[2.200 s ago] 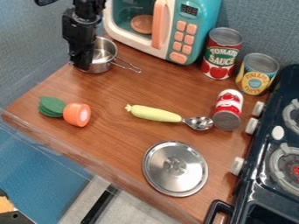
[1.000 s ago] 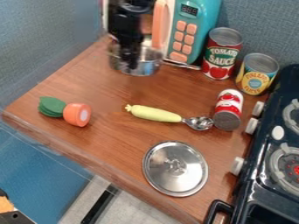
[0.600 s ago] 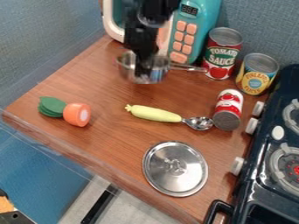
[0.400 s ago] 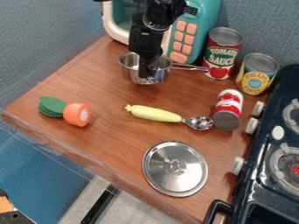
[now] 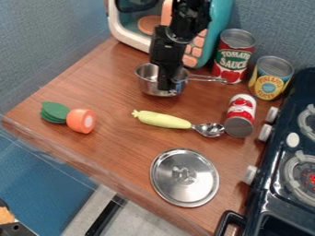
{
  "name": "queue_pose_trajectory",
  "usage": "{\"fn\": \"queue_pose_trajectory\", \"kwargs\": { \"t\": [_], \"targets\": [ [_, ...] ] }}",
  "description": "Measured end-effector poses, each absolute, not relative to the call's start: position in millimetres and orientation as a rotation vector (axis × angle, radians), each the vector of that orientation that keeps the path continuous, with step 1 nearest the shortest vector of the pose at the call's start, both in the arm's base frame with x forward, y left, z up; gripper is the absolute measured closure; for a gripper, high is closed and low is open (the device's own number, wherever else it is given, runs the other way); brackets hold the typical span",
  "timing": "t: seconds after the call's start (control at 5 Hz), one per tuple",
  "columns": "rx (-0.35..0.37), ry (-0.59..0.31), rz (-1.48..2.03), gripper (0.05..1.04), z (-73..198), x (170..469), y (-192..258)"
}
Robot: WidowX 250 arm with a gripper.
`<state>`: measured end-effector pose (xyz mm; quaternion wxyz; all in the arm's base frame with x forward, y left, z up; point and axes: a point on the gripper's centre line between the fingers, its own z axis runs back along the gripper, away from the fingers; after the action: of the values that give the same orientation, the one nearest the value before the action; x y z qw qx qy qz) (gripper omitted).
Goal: Take the pot and put it on the left of spoon
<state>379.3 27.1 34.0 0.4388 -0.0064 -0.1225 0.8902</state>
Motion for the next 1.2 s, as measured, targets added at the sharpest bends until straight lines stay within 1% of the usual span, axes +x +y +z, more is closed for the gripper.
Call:
{"fn": "queue_pose_trajectory", "kwargs": {
  "t": [0.2,0.4,0.6,0.8,1.0,1.2],
  "targets": [
    [-0.006,-0.306,2.188,1.028,27.7,379.9,16.0],
    [-0.006,-0.328,2.161,1.004,25.3,380.8,8.5],
    [0.049,-0.304,2.123,0.846,14.7,375.5,5.6],
    [0.046,-0.274,2.116,0.574,14.3,374.2,2.7],
    [0.056,-0.259,2.093,0.260,11.9,371.5,1.8],
    [0.038,-0.241,2.080,0.073,17.7,368.1,-1.0]
  ]
}}
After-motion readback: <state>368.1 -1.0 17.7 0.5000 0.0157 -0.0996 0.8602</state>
